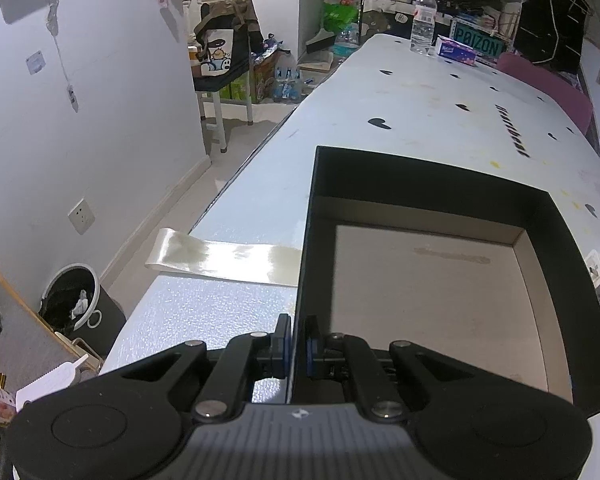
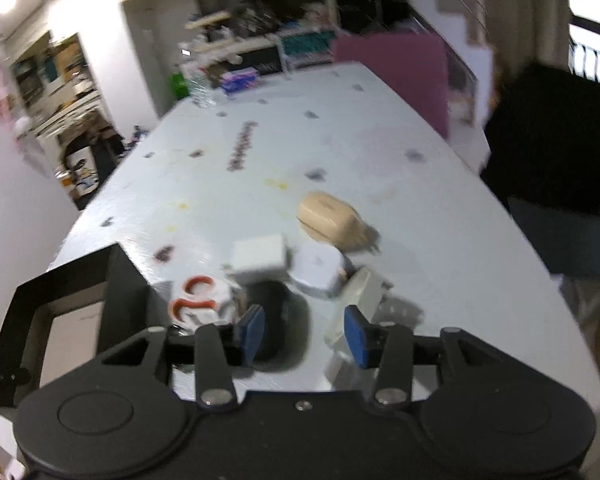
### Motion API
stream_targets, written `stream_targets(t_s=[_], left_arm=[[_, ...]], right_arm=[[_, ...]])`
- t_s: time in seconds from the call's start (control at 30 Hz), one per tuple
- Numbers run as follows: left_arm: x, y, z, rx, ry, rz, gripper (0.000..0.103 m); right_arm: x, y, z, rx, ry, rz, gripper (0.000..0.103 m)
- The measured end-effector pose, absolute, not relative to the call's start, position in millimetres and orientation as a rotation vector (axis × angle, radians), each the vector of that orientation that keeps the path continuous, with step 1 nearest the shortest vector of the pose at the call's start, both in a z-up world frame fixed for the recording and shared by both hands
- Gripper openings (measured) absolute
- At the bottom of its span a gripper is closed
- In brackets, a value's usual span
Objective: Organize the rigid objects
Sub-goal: 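Grasp the white plastic holder with the right gripper, then carry the white holder into the black box and open the right gripper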
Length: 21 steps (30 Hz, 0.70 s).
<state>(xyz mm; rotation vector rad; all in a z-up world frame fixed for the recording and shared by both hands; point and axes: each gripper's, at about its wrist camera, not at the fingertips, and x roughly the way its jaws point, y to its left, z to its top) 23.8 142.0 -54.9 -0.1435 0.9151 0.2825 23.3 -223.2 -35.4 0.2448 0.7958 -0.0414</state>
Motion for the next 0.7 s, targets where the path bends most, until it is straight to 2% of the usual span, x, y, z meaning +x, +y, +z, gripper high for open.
stream_targets(t_s=[0.1,0.23,0.47,0.63,0.7], left_arm=[[24,140,-55,-0.131,0.915,0.269,0.006],[23,136,-54,-0.104,0.912,0.262,0.006],[22,136,-55,-0.100,0.912,0.262,0.006],[22,136,-55,-0.102,0.911,0.263,0.006],[22,135,-55,-0.101,0.912,0.262,0.006]], right_arm=[[27,-231,-50,0.304,0.839,-0.087,0.050],[27,-244,-59,0.389,0.845,-0.157,0.062],[19,-273,-54,0.490,0.782,-0.258,0.069],[32,-280,-63,0.515,0.801,-0.333,0.085],[45,-275,-69,0.487,0.825,-0.345,0.085]])
